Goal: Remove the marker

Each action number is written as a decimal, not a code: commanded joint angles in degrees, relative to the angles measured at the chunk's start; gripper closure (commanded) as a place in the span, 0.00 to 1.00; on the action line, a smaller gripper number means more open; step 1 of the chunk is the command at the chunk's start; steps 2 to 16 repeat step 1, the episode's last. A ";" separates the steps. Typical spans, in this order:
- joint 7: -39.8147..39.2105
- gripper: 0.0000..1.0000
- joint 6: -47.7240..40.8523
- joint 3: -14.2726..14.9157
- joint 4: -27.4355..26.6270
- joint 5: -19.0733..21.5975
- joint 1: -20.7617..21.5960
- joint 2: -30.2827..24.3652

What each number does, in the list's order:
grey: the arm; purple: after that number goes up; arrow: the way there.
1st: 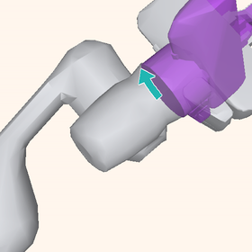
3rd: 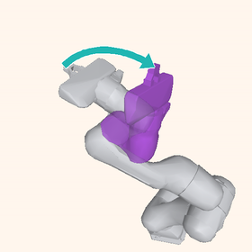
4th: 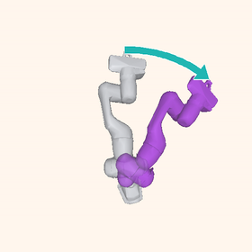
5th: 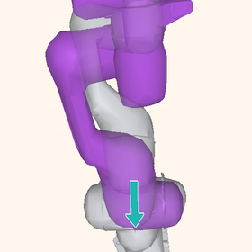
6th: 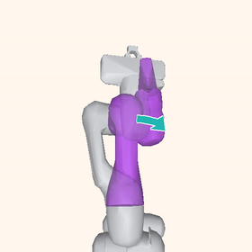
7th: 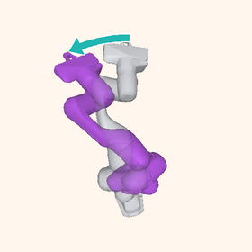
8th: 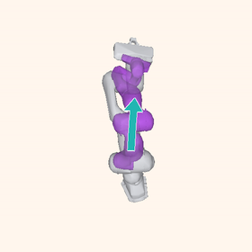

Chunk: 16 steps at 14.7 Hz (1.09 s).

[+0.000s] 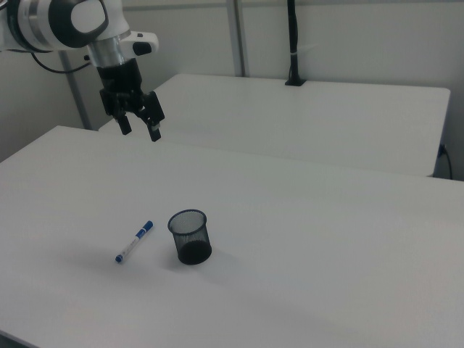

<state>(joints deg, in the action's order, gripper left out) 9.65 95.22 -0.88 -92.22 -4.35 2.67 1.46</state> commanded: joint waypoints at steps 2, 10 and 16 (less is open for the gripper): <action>0.81 0.00 -0.83 0.09 -1.38 -0.57 0.32 -1.46; 0.81 0.00 -0.83 0.09 -1.38 -0.57 0.32 -1.46; 0.81 0.00 -0.83 0.09 -1.38 -0.57 0.32 -1.46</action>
